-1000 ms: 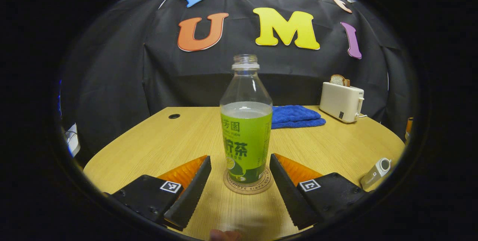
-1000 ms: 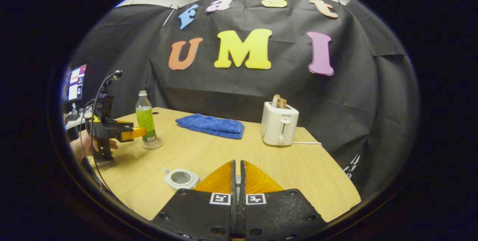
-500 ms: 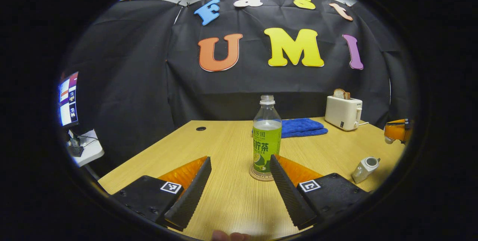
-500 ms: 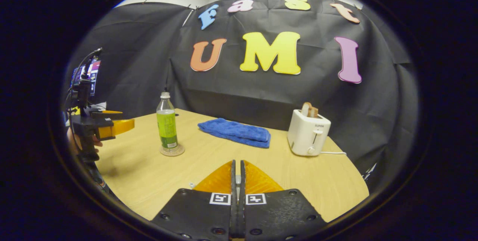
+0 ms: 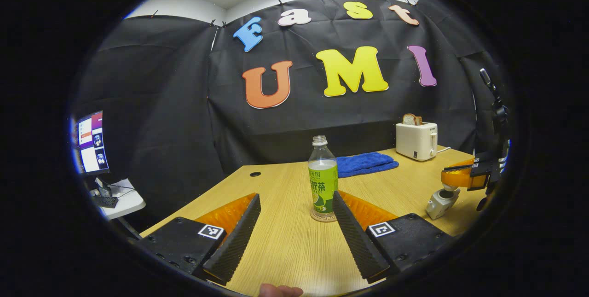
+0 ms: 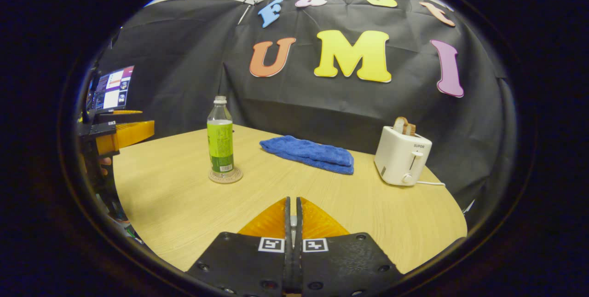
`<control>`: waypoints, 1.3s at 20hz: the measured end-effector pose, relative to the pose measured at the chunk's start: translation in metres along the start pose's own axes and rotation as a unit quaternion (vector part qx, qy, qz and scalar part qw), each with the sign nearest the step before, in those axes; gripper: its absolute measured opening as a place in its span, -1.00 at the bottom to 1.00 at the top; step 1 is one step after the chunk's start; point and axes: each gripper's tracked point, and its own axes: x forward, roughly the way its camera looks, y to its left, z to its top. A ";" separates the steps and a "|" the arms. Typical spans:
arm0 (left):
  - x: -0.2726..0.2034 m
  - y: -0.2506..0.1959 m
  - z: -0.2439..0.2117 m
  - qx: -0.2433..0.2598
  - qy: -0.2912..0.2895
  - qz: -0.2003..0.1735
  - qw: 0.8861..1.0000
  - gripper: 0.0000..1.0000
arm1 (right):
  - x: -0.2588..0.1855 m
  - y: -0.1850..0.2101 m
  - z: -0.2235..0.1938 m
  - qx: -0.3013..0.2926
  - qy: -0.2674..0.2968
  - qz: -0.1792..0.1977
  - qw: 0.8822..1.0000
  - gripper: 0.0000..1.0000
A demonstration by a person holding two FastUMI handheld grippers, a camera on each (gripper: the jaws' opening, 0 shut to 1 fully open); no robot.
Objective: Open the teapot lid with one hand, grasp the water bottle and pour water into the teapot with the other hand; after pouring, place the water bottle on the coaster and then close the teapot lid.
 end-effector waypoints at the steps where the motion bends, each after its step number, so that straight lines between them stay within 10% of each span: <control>1: -0.002 0.001 0.000 0.003 0.000 0.002 1.000 0.96 | 0.002 0.001 -0.002 -0.002 0.001 0.000 1.000 -1.00; 21: -0.008 0.002 0.002 -0.006 -0.005 0.008 1.000 0.97 | 0.008 0.004 -0.020 -0.005 0.002 -0.016 1.000 -0.98; 23: -0.009 -0.001 0.005 -0.008 -0.007 0.008 1.000 0.97 | 0.005 0.008 -0.015 -0.001 -0.007 -0.011 1.000 -0.84; 26: -0.010 -0.006 0.012 -0.016 -0.014 0.005 1.000 0.97 | -0.006 0.005 0.007 0.025 -0.037 -0.009 0.999 0.00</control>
